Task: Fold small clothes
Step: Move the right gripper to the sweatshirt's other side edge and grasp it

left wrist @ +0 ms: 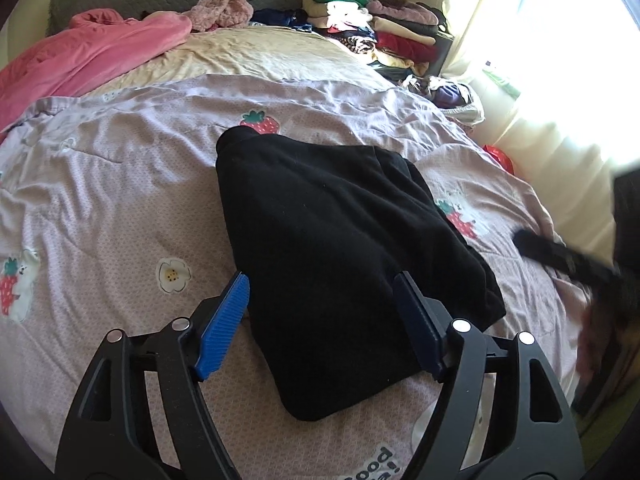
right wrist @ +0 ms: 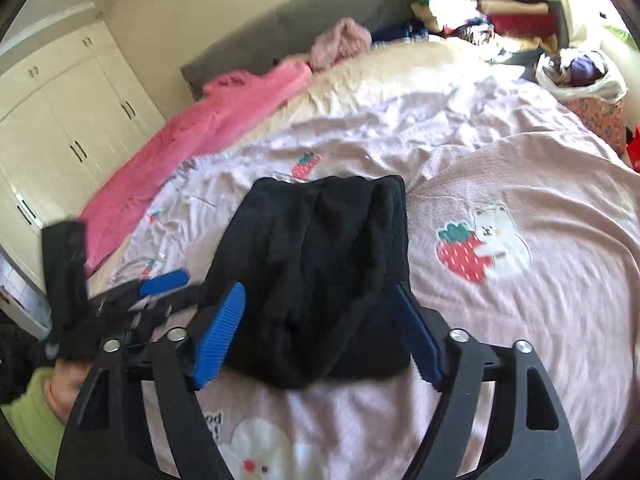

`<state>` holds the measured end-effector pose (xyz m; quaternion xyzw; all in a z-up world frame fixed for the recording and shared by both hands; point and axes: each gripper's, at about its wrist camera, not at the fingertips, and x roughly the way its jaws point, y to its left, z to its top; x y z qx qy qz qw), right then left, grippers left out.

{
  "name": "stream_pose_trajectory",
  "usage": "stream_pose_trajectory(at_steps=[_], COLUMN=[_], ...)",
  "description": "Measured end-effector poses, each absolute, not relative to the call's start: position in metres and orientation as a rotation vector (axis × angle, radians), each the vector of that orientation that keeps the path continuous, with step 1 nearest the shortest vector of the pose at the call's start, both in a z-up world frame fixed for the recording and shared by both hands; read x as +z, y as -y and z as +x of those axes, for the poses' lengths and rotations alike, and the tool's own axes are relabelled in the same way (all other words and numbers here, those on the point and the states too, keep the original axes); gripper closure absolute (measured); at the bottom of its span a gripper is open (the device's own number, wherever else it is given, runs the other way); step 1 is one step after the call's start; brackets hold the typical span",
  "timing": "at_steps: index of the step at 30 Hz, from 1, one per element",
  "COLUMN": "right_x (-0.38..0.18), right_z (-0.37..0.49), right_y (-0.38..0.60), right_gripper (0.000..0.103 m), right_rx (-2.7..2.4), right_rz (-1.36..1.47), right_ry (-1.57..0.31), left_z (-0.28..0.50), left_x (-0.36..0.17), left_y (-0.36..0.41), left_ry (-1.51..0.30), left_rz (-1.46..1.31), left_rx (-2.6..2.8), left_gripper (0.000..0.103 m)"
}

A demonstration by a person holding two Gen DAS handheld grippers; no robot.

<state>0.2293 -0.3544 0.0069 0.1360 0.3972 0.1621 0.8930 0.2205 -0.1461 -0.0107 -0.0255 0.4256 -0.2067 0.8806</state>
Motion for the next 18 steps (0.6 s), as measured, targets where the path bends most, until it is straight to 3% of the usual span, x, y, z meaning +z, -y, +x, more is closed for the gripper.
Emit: stream_pose_trajectory(at_steps=[7, 13, 15, 18], right_x=[-0.015, -0.03, -0.032, -0.03], right_z=[0.3, 0.331, 0.336, 0.339], right_y=[0.357, 0.343, 0.341, 0.337], right_gripper=[0.025, 0.026, 0.049, 0.065], right_rx=[0.328, 0.315, 0.309, 0.319], right_rz=[0.392, 0.345, 0.327, 0.293], right_ry=[-0.992, -1.062, -1.061, -1.05], left_z=[0.222, 0.22, 0.221, 0.222], left_x=[-0.03, -0.038, -0.038, -0.038], left_y=[0.151, 0.154, 0.153, 0.152], left_ry=[-0.957, -0.966, -0.966, -0.964], left_rz=[-0.071, -0.069, -0.074, -0.087], left_rx=[-0.435, -0.444, -0.449, -0.448], left_gripper=[0.025, 0.022, 0.022, 0.022])
